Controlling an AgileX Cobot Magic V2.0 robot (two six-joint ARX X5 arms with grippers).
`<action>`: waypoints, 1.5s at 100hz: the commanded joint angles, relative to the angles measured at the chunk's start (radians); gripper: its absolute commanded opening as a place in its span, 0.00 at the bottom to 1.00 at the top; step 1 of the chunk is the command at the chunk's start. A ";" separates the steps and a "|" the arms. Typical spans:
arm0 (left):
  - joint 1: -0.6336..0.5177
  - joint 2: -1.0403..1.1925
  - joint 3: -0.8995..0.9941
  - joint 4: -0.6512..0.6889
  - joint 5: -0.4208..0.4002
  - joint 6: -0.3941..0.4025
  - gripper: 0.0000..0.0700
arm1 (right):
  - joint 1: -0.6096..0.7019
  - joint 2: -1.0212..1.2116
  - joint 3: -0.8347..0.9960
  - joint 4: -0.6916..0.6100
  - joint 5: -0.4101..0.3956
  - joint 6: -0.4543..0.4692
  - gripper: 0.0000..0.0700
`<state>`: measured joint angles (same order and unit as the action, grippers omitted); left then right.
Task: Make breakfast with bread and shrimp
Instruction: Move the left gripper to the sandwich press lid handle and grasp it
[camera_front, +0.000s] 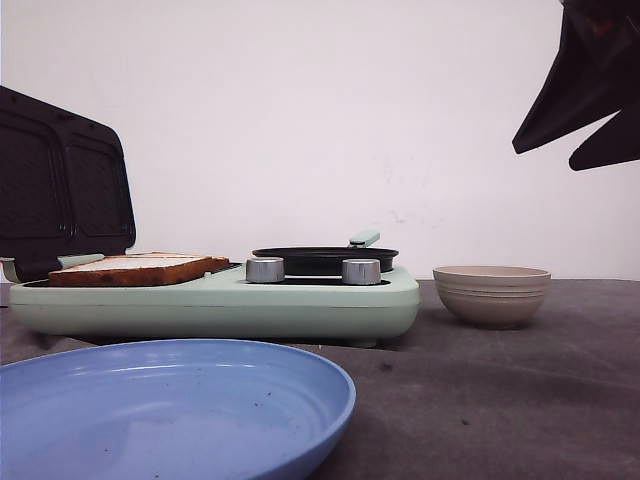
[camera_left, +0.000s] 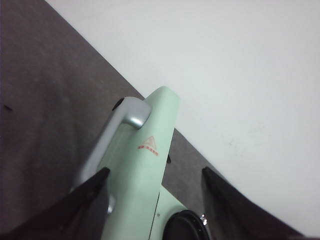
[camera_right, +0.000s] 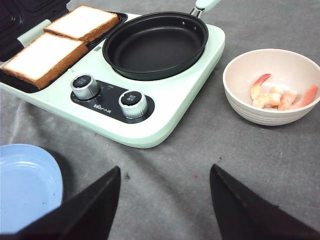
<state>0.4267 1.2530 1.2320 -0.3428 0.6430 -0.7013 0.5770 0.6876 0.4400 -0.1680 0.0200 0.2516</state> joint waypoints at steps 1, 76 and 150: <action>-0.005 0.046 0.019 0.021 0.012 -0.026 0.41 | 0.009 0.003 0.004 0.011 -0.002 0.011 0.49; -0.047 0.206 0.019 -0.001 0.013 0.061 0.41 | 0.009 0.003 0.004 0.011 -0.003 0.030 0.49; -0.080 0.238 0.019 -0.001 0.000 0.089 0.07 | 0.009 0.003 0.004 0.011 -0.003 0.056 0.49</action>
<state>0.3481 1.4742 1.2331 -0.3519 0.6342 -0.6346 0.5770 0.6876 0.4400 -0.1680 0.0189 0.2935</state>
